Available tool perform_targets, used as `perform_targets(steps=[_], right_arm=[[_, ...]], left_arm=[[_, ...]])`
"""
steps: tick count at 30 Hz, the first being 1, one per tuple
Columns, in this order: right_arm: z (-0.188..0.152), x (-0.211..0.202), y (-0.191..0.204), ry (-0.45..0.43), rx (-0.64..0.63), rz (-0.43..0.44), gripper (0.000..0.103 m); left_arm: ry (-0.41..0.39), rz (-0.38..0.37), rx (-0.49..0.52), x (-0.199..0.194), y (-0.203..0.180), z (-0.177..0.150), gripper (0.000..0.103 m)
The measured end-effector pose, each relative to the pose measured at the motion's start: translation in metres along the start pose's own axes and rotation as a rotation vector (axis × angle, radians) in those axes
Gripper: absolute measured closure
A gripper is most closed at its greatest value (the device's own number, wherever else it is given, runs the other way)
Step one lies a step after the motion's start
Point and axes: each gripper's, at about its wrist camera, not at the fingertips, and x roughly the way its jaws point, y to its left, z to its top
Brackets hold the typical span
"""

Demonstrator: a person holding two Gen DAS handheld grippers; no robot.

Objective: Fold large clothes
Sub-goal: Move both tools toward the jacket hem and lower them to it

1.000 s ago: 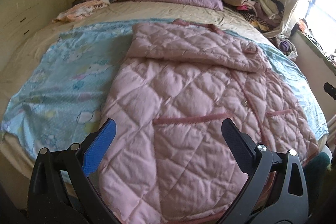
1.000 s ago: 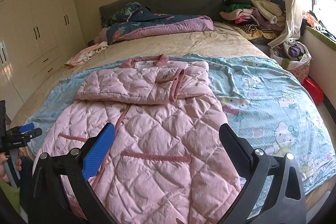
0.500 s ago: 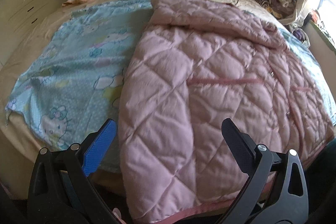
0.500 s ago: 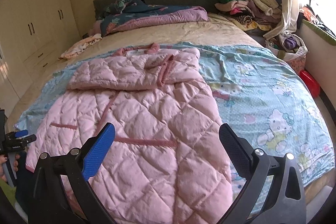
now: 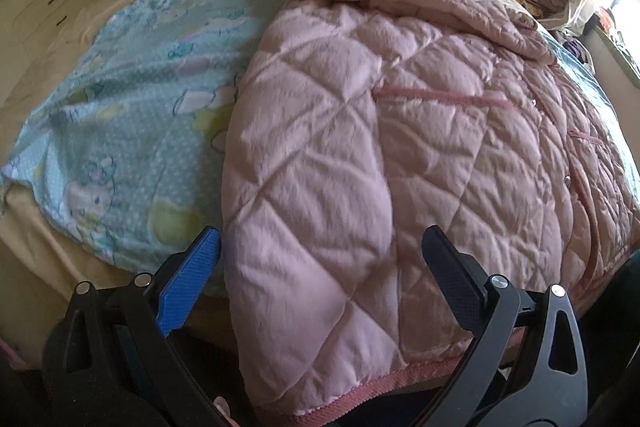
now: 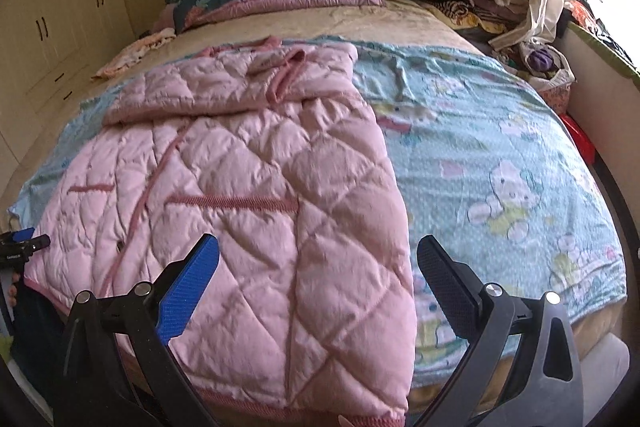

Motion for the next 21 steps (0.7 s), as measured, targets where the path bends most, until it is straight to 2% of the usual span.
perform_targets(steps=[8, 17, 21], right_arm=[[-0.017, 0.006, -0.002, 0.060, 0.002, -0.006, 0.004], [-0.031, 0.017, -0.014, 0.156, 0.047, -0.021, 0.004], [-0.040, 0.025, -0.019, 0.215, 0.066, -0.017, 0.004]], left_arm=[[0.043, -0.054, -0.046, 0.009, 0.008, -0.009, 0.009], [0.022, -0.069, -0.019, 0.003, 0.000, -0.017, 0.009], [-0.007, -0.113, -0.016, -0.004, -0.004, -0.021, 0.009]])
